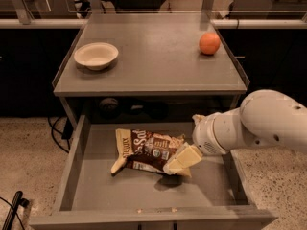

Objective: Pick brown chip bag from top drawer and place on counter

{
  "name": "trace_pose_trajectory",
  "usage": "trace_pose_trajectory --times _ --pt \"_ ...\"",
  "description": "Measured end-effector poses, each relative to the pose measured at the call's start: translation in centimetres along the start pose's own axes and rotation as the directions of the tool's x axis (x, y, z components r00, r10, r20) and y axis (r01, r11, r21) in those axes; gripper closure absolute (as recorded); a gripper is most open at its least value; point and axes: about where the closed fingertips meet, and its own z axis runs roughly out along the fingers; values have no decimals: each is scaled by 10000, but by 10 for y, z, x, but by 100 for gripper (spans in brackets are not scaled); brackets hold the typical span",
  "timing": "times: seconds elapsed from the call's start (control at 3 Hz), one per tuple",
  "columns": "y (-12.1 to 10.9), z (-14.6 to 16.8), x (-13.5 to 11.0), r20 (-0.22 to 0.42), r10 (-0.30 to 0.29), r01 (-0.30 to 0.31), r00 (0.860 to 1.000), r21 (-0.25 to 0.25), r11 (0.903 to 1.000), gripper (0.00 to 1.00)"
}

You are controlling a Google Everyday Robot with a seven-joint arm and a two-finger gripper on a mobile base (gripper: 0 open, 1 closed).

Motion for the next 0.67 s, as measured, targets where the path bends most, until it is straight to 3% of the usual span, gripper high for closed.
trace_pose_trajectory --times 0.33,0.67 --pt "4 15 4 58 252 -251 9997 -187 9995 0" --pt "7 54 -7 162 226 -222 9996 -256 9994 0"
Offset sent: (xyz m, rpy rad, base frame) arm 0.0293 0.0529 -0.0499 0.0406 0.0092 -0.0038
